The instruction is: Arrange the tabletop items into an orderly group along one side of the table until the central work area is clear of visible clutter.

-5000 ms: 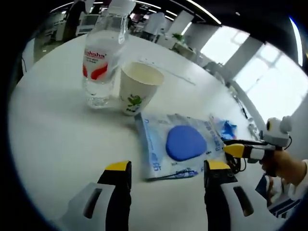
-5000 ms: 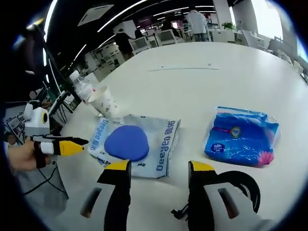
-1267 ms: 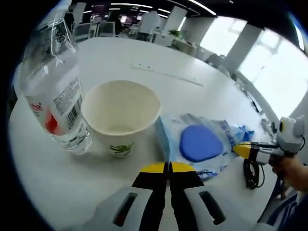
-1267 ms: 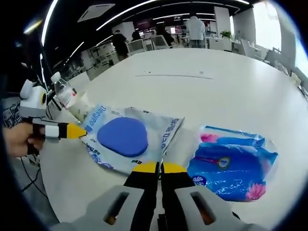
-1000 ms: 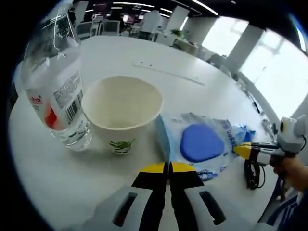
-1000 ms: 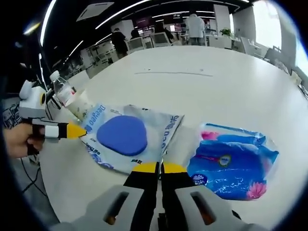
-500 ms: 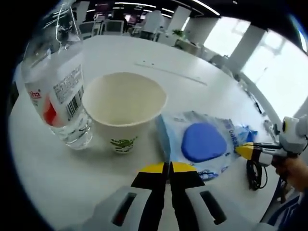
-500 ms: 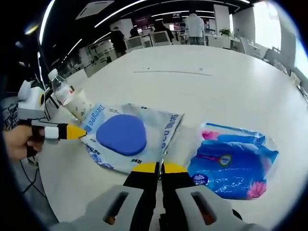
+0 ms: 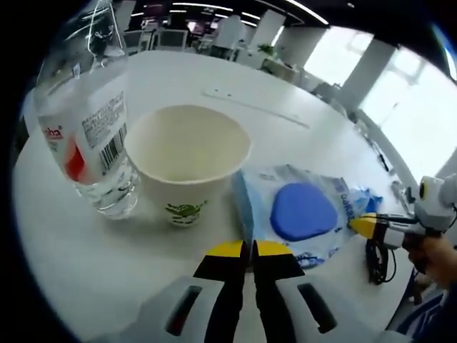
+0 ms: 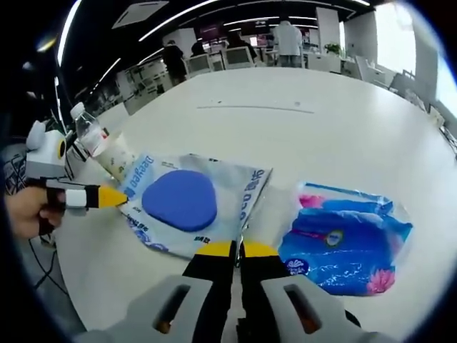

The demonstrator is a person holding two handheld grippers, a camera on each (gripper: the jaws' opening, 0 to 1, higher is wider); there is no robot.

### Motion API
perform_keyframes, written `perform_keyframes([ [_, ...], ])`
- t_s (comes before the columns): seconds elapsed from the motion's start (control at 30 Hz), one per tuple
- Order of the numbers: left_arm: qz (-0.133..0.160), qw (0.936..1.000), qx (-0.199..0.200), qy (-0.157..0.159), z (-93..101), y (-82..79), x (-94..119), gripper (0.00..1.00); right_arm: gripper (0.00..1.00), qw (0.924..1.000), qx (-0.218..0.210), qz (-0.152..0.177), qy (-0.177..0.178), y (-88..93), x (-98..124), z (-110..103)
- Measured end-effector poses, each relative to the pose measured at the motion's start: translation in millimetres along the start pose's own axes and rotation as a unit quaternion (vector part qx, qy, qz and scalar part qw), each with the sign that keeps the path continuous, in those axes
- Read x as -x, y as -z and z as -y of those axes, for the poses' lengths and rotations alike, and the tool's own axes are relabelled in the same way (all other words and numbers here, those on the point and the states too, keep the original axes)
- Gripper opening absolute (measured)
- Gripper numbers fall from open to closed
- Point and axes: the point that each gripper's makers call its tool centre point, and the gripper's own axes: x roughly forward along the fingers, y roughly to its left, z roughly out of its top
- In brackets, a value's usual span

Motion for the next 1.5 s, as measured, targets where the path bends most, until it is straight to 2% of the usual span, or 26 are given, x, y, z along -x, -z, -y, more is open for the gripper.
perform_keyframes([
  [0.27, 0.001, 1.0, 0.0, 0.0, 0.9, 0.1, 0.8, 0.0, 0.0, 1.0, 0.0, 0.001, 0.001, -0.3, -0.2, 0.6],
  [0.33, 0.004, 0.9999, 0.013, 0.01, 1.8, 0.2, 1.9, 0.01, 0.0, 0.9999, -0.009, 0.005, 0.004, -1.0, 0.7, 0.6],
  [0.37, 0.007, 0.9994, 0.032, 0.008, 1.3, -0.2, 1.8, 0.01, 0.0, 0.9999, -0.006, 0.007, 0.003, -1.6, 0.8, 0.3],
  [0.43, 0.01, 0.9994, 0.031, 0.009, 0.2, -0.8, 3.2, 0.02, 0.0, 0.9999, 0.001, 0.015, 0.003, -4.0, 2.0, 0.1],
  [0.5, 0.014, 0.9996, 0.022, 0.008, 1.0, -1.8, 4.4, 0.06, 0.02, 0.9997, 0.01, 0.023, 0.006, -5.6, 5.9, -2.6],
  [0.6, 0.021, 0.9992, 0.03, 0.017, 6.1, -5.5, 6.6, 0.15, 0.09, 0.9995, 0.012, 0.029, 0.003, -7.0, 7.0, -1.9],
  [0.8, 0.022, 0.9994, 0.0, 0.027, 17.3, -8.9, 10.9, 0.23, 0.17, 0.9992, 0.012, 0.038, -0.004, -9.5, 17.4, -10.9],
  [0.87, 0.023, 0.9993, -0.005, 0.03, 19.6, -9.6, 12.5, 0.26, 0.21, 0.9991, 0.006, 0.039, -0.013, -9.6, 18.5, -14.6],
  [1.07, 0.022, 0.9992, -0.007, 0.034, 22.7, -8.6, 15.5, 0.34, 0.3, 0.9989, 0.014, 0.044, -0.011, -9.6, 24.0, -15.0],
  [1.27, 0.026, 0.9993, -0.013, 0.024, 20.5, -8.8, 20.7, 0.4, 0.32, 0.9987, 0.016, 0.049, -0.005, -11.4, 30.5, -11.9],
  [1.5, 0.03, 0.9992, -0.018, 0.02, 20.4, -9.9, 28.5, 0.41, 0.32, 0.9984, 0.017, 0.054, -0.006, -15.3, 34.2, -14.1],
])
